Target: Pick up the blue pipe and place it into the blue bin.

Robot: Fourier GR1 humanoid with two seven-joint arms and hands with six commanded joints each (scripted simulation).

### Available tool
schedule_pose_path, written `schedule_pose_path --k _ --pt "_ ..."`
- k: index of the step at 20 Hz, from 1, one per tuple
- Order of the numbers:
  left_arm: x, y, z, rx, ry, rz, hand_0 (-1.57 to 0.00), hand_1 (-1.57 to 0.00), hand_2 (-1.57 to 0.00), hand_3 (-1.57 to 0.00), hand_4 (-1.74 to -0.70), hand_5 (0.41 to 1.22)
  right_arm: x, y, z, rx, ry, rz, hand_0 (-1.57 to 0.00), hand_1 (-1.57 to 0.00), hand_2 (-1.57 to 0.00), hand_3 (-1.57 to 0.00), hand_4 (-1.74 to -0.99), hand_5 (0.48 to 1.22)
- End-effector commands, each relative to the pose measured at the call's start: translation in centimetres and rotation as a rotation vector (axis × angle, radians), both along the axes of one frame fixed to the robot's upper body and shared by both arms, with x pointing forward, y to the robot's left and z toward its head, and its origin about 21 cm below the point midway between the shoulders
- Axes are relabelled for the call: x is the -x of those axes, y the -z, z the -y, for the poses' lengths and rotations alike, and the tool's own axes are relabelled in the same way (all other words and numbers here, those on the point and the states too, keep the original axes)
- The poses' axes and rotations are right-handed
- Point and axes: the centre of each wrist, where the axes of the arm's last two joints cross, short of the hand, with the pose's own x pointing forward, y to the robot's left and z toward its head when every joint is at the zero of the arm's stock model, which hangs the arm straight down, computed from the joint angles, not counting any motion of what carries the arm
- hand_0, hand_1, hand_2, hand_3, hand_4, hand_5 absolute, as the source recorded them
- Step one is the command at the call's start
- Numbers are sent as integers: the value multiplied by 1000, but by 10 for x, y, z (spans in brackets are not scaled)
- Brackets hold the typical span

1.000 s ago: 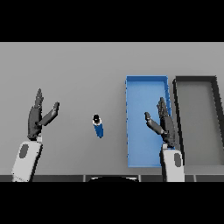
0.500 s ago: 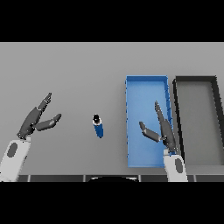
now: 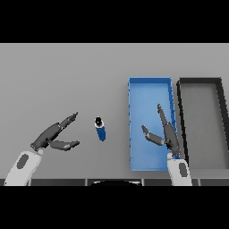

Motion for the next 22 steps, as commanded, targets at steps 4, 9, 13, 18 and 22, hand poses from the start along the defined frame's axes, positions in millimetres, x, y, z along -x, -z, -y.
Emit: schedule_pose_path --k 4,9,13,18,22 --pt "5 10 31 -25 45 14 1 1 1 1 -1181 469 3 0 -5 -8 0 -2 1 1 1 1 -1221 618" --pt "-2 27 58 -15 58 -11 1 1 1 1 -1200 467 5 -5 -8 -14 13 7 1 1 1 1 -1231 623" --pt "-12 43 83 10 71 -66 1 1 1 1 -1189 469 7 -4 0 -17 17 -3 1 1 1 1 -1218 612" --pt "-25 53 104 -25 101 -48 1 1 1 1 -1131 462 8 -2 2 -13 28 -18 1 1 1 1 -1201 605" --pt "-33 56 120 85 118 -39 1 1 -1 1 -1215 533 7 -1 4 -24 34 -20 1 1 1 1 -1206 606"
